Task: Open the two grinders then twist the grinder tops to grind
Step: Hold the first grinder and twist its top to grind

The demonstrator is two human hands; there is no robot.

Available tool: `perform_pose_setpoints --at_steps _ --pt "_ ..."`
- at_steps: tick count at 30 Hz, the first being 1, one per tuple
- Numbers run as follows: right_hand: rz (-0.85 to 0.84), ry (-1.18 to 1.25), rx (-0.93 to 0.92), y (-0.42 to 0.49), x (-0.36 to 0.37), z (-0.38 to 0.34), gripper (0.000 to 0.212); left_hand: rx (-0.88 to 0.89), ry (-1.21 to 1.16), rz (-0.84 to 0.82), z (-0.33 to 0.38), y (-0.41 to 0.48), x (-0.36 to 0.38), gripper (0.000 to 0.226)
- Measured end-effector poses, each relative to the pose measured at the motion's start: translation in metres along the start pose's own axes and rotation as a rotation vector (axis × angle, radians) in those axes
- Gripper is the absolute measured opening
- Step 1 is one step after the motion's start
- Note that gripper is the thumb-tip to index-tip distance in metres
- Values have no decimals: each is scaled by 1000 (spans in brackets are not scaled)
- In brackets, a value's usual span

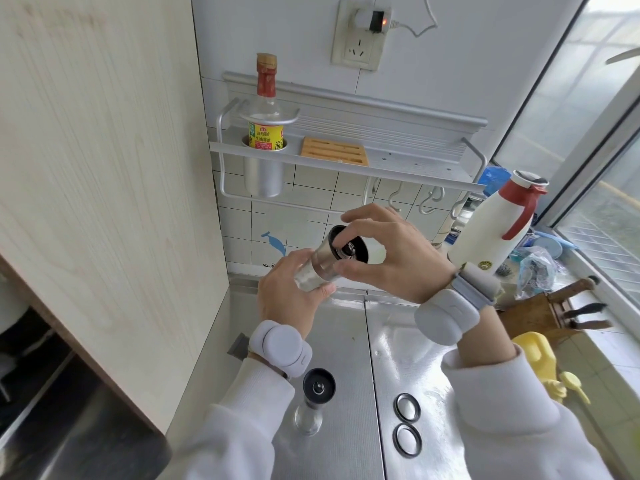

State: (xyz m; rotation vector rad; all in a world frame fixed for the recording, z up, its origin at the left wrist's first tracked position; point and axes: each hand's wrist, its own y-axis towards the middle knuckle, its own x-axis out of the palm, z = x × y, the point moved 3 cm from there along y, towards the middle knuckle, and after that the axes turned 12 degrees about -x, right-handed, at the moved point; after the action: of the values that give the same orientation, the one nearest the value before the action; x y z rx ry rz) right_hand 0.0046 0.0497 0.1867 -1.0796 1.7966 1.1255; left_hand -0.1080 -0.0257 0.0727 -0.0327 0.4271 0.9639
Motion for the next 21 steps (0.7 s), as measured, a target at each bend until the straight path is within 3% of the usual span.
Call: perform_pose_setpoints --at_steps 4,9,14,19,21 --pt "22 -132 68 2 3 7 52 -13 -23 15 3 -1 -1 48" --pt "-19 -81 6 2 3 4 26 1 -23 6 2 0 0 50" --pt "13 -112 53 4 3 8 44 -12 -21 8 2 1 0 50" --pt "-14 -97 12 4 3 4 24 -7 3 12 0 1 0 51" --pt "4 -96 16 5 4 5 32 -3 7 15 0 2 0 50"
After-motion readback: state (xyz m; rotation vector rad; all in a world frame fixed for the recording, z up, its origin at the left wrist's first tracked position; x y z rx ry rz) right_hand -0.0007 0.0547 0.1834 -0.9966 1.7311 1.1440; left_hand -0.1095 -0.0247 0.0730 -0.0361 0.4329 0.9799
